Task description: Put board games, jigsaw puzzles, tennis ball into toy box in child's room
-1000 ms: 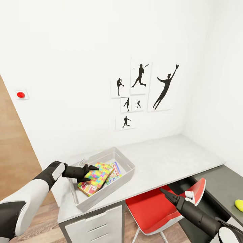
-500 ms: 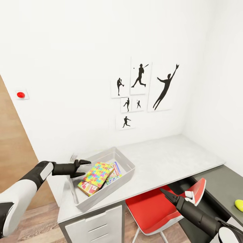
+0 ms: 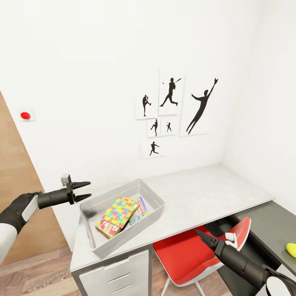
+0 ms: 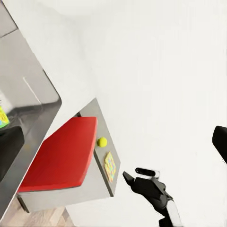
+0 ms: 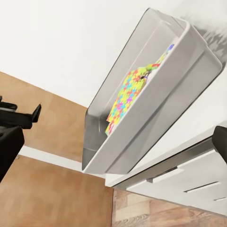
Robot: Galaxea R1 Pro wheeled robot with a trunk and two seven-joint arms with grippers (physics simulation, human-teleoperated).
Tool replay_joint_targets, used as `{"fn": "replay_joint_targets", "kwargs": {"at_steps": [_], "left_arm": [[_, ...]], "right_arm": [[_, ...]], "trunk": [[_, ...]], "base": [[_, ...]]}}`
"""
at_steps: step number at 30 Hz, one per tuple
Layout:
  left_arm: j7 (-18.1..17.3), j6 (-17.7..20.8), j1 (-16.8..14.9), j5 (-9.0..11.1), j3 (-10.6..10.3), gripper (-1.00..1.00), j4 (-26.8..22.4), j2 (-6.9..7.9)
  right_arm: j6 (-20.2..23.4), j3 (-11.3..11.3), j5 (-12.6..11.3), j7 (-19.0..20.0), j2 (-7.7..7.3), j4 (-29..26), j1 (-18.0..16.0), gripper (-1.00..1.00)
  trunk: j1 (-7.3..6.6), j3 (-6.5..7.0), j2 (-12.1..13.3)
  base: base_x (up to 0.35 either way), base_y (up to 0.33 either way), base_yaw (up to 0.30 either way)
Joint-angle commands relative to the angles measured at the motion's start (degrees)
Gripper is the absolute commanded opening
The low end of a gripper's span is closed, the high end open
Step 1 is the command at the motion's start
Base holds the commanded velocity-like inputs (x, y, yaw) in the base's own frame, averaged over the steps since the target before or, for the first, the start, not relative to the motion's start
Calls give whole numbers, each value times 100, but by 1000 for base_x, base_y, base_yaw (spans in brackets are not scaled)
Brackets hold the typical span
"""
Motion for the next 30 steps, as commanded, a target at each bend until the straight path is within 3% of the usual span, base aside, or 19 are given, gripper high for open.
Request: {"fn": "replay_joint_targets", "kwargs": {"at_steps": [1,4,5,11,30], "left_arm": [[-262,-52,125,7,-3,100,-12,118],[-1218,-445,526,15,4,100,-30,305],[-1375,-580,701,30,5,100,-32,362],[-1375,-697,1004,69,84,100,-192,431],[-1375,-719,1097,197,103,100,-250,438]], "right_arm": [[30,-6,-11,6,1,-4,-3,100],[25,-6,-8,4,20,-4,-3,100],[22,-6,-8,4,24,-4,-3,100],[17,-11,-3,37,2,-4,0,100],[5,54,-2,4,72,-4,-2,100]], "trunk": [[4,-12,-12],[4,-12,-12],[4,-12,-12],[4,12,-12],[4,181,-12]], "base": [[0,0,0],[-40,0,0],[-119,0,0],[-99,0,-2],[-29,-43,-55]]}}
